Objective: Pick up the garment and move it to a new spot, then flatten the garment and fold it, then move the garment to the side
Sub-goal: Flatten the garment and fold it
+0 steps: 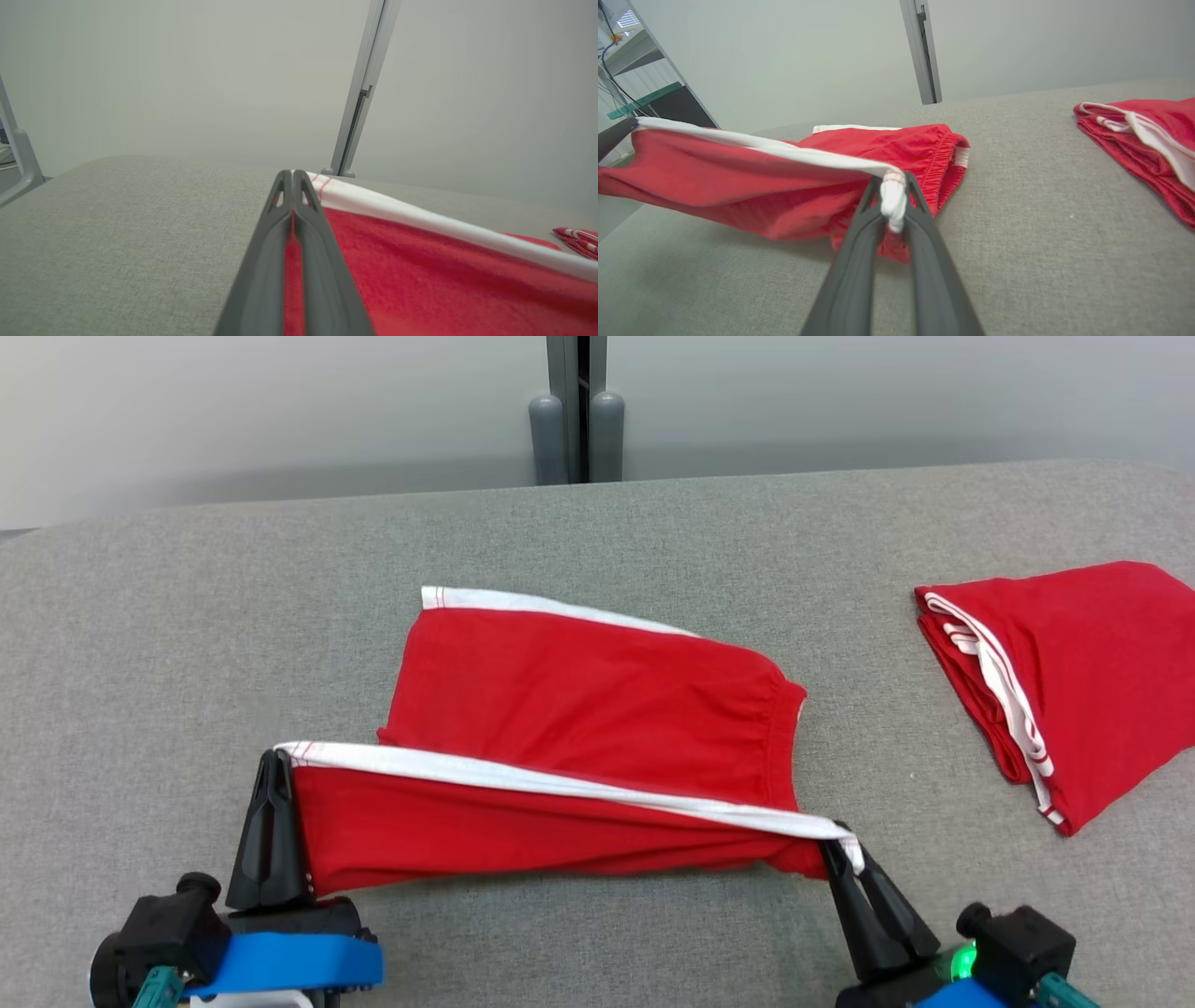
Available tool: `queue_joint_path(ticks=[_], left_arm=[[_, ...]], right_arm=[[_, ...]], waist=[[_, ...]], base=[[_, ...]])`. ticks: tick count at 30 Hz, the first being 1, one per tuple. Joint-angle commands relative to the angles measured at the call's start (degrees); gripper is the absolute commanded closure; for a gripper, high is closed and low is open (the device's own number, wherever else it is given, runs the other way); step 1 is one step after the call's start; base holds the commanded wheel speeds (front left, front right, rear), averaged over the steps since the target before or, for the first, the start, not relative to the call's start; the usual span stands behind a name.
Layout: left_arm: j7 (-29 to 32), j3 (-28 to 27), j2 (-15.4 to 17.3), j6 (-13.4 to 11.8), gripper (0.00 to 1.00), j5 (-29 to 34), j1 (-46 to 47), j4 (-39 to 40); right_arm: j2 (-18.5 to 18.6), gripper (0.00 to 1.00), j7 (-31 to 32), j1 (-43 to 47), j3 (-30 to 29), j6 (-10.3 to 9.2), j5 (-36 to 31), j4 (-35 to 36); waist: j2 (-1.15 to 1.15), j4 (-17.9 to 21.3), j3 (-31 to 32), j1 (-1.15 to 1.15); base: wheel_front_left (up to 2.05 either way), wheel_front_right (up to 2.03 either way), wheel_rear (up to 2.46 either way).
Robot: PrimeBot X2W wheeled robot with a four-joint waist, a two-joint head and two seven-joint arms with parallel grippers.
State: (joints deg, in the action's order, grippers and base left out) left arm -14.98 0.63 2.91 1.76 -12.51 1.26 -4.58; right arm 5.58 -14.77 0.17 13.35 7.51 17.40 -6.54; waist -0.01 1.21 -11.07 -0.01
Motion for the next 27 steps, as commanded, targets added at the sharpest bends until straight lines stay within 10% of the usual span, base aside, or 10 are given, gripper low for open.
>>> queue_joint_path(ticks=[1, 14, 27], left_arm=[[-0.26, 0.2, 0.07, -0.79, 1.0, -0.29, -1.78, 1.77], [0.77, 4.78, 1.14, 2.94, 1.0, -0.1, 8.72, -4.83], [3.82, 5.74, 5.37, 4.79, 1.0, -0.79, 35.06, -27.39]], right_arm=[[-0.25, 1.0, 1.14, 3.26, -0.47, -0.03, -0.67, 3.03], [-0.3, 1.0, 6.6, -1.63, -0.72, -0.01, 0.13, 5.23], [-0.25, 1.0, 6.23, -22.46, 0.5, 0.0, 5.73, -8.94]], waist=[[0.01, 0.0, 0.26, 0.01], [0.01, 1.18, -4.08, 0.01], [0.01, 4.44, -12.92, 0.01]], base=[[0.0, 0.0, 0.0], [0.0, 0.0, 0.0], [0.0, 0.0, 0.0]])
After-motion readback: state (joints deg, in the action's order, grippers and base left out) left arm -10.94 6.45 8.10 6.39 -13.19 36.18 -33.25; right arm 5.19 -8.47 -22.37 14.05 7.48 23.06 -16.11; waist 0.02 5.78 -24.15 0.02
